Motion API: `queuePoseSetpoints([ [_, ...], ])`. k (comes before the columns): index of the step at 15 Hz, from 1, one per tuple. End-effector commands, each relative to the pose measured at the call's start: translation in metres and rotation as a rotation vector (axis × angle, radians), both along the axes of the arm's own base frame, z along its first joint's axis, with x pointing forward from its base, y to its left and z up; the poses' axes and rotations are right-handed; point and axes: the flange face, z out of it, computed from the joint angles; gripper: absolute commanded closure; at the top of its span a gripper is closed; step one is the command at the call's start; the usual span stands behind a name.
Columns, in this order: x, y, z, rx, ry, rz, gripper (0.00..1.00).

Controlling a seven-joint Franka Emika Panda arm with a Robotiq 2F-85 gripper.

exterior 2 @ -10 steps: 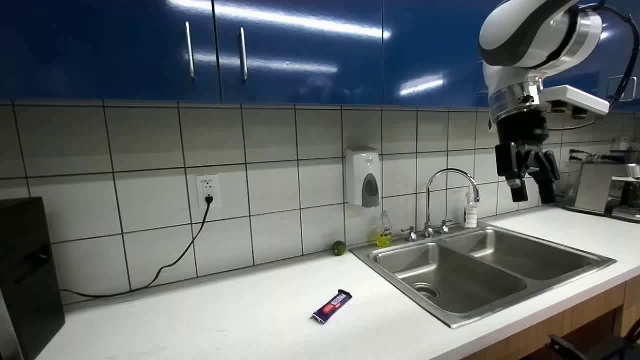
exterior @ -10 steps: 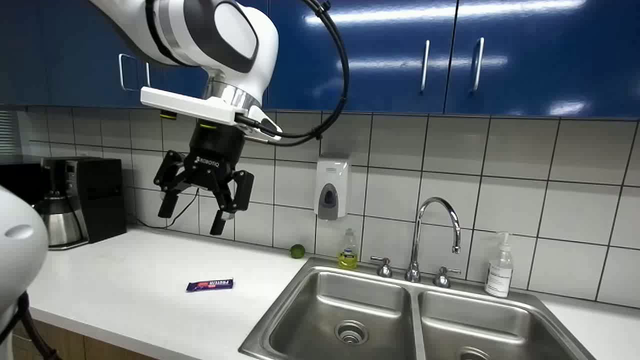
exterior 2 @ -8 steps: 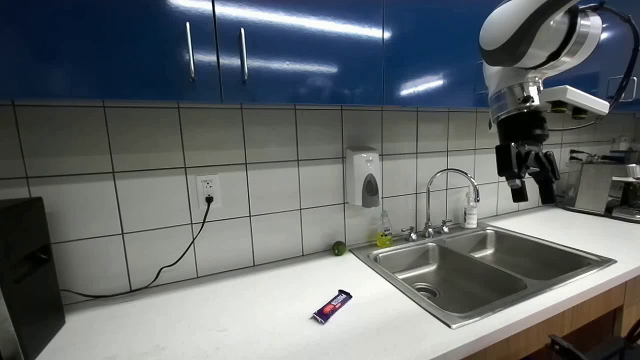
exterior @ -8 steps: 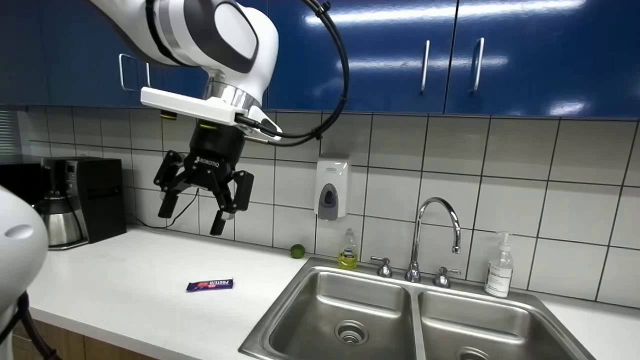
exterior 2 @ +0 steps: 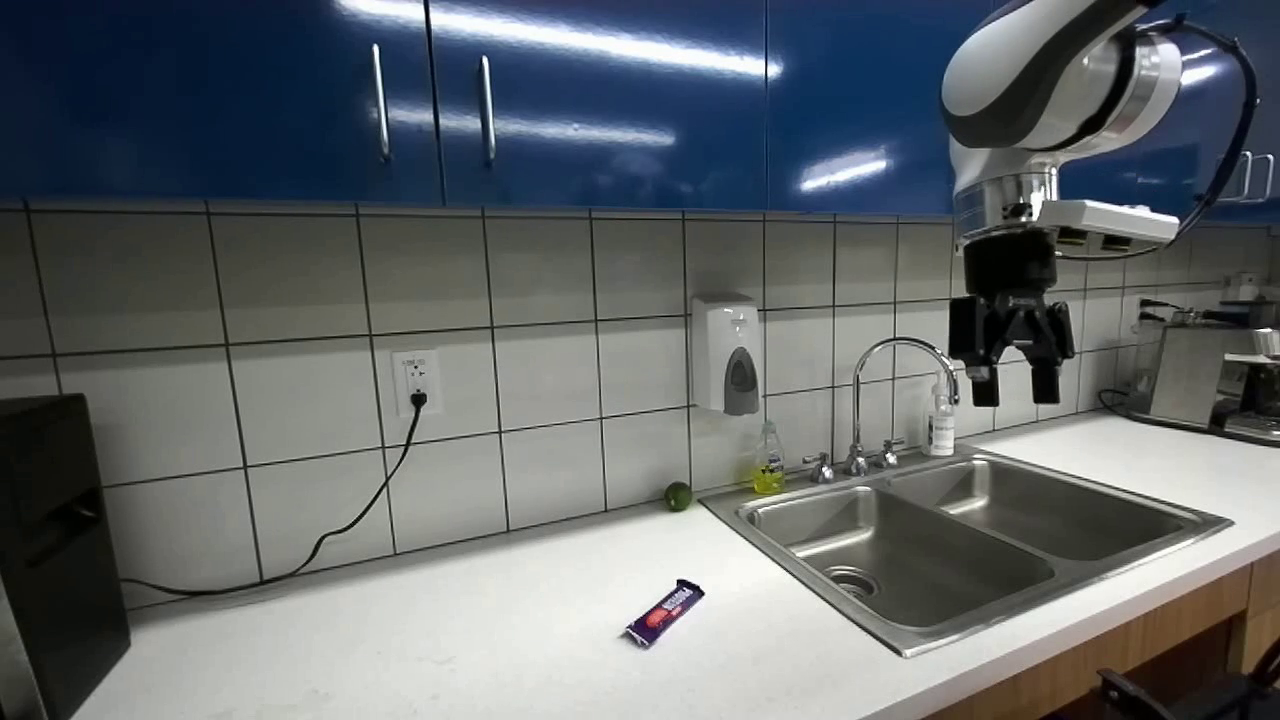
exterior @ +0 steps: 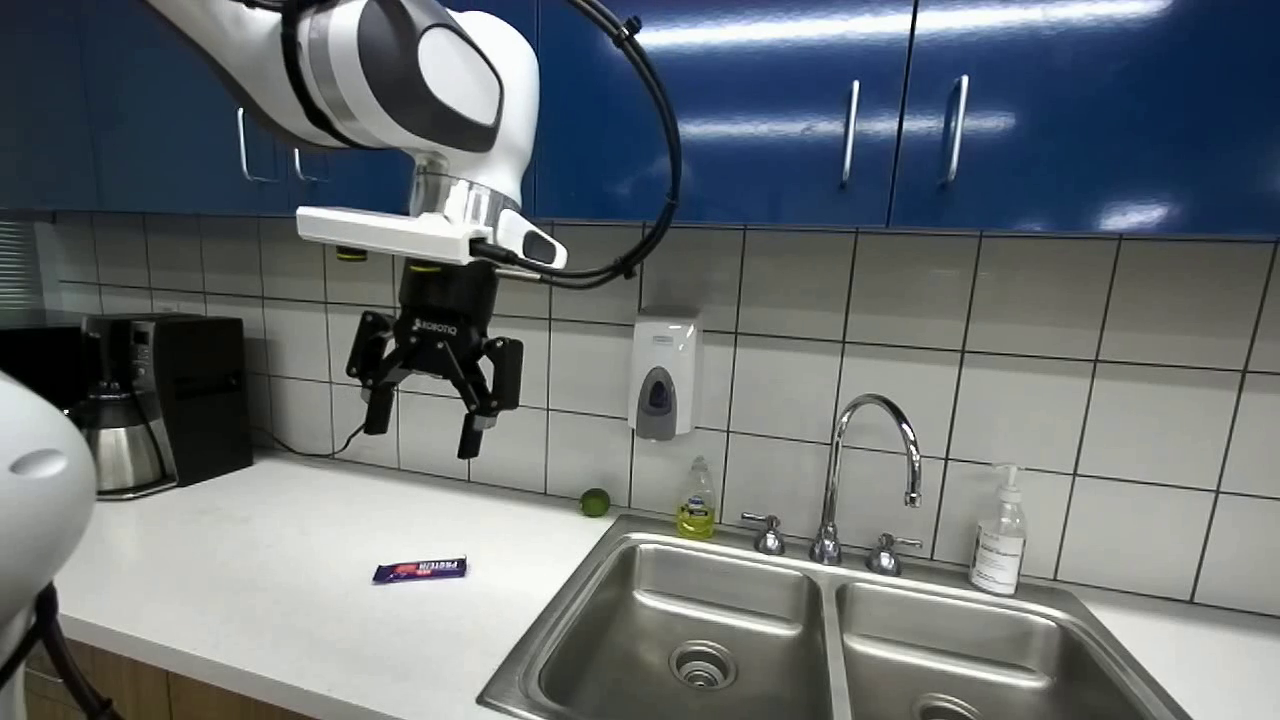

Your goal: Put the snickers bar in the sink on the left

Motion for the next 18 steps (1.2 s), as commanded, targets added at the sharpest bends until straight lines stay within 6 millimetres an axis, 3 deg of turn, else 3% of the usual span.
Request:
queuePoseSetpoints([
  [1,0.016,0.013,-0.023,-0.049,-0.023,-0.037,0.0],
  [11,0.089,0.051,-0.127,-0.07,0.006,-0.059,0.0],
  [18,0.139,0.084,-0.167,-0.102,0.019,0.009,0.0],
])
